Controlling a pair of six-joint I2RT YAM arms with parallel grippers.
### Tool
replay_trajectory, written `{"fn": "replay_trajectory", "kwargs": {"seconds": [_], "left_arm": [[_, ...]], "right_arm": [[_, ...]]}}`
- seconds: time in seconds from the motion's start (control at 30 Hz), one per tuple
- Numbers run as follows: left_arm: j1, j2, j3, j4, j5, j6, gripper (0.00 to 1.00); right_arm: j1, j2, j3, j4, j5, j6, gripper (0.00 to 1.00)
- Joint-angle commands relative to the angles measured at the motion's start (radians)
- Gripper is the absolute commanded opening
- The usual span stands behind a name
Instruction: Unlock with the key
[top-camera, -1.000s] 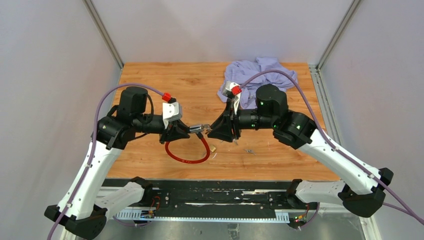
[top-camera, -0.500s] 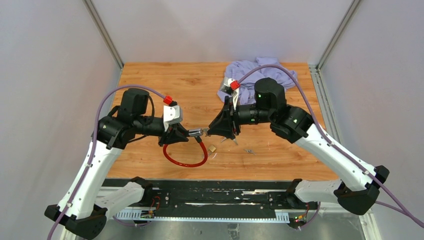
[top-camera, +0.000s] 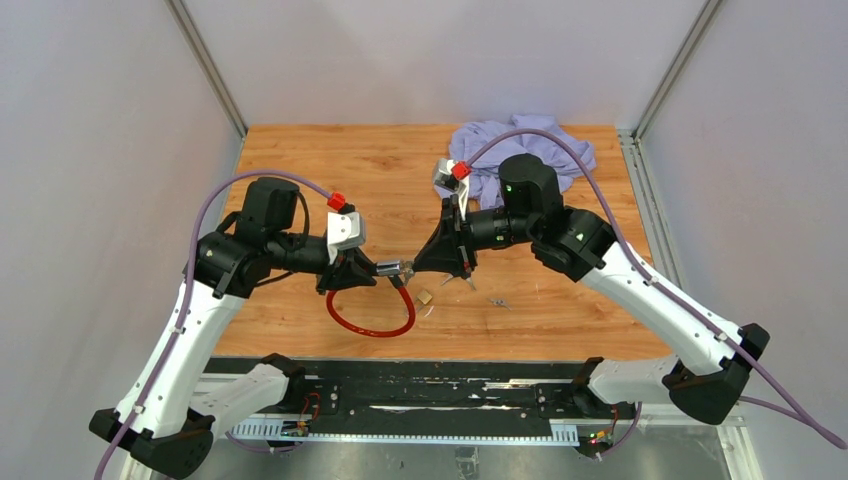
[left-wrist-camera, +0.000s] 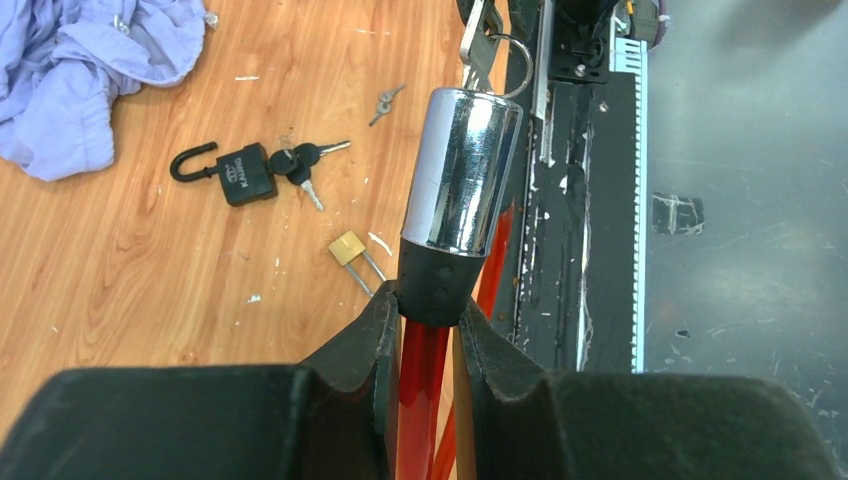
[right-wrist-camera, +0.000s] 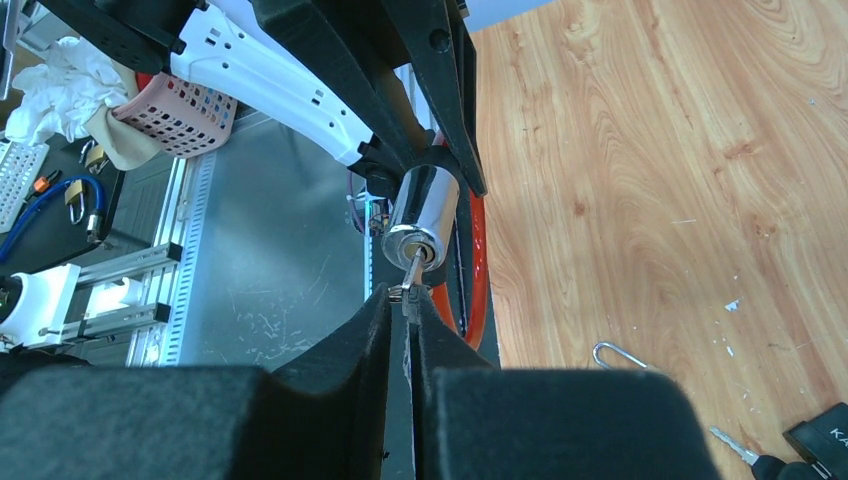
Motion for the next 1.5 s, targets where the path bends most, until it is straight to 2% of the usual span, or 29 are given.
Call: {"fn": "replay_trajectory", "kwargs": {"seconds": [0.0, 0.27, 0.37, 0.47, 0.67, 0.93, 1.47], "left_arm": [[-0.002, -0.002, 0.034, 0.029, 0.015, 0.000, 0.00], [-0.003, -0.002, 0.034, 0.029, -0.012, 0.009, 0.00], [-0.003, -0.003, 0.037, 0.029, -0.025, 0.010, 0.00], [-0.003, -0.008, 0.037, 0.024, -0.024, 0.016, 0.00], [-0.003, -0.005, 0.038, 0.023, -0.020, 0.011, 0.00], [-0.004, -0.004, 0.043, 0.021, -0.013, 0.006, 0.00], [-0.004, -0.003, 0.059, 0.010, 0.008, 0.009, 0.00]], "right_arm": [[-0.006, 0.008, 0.014, 0.025, -0.040, 0.029, 0.10], [-0.006, 0.016, 0.023, 0.010, -0.034, 0.037, 0.13], [-0.007, 0.018, 0.046, -0.037, -0.029, 0.012, 0.34], [-0.008, 0.019, 0.069, -0.085, -0.006, -0.012, 0.39], [-0.007, 0.015, 0.076, -0.083, 0.035, -0.031, 0.30], [-0.005, 0.017, 0.058, 0.000, 0.037, -0.022, 0.29], [-0.003, 0.050, 0.049, 0.004, 0.045, -0.020, 0.24]]}}
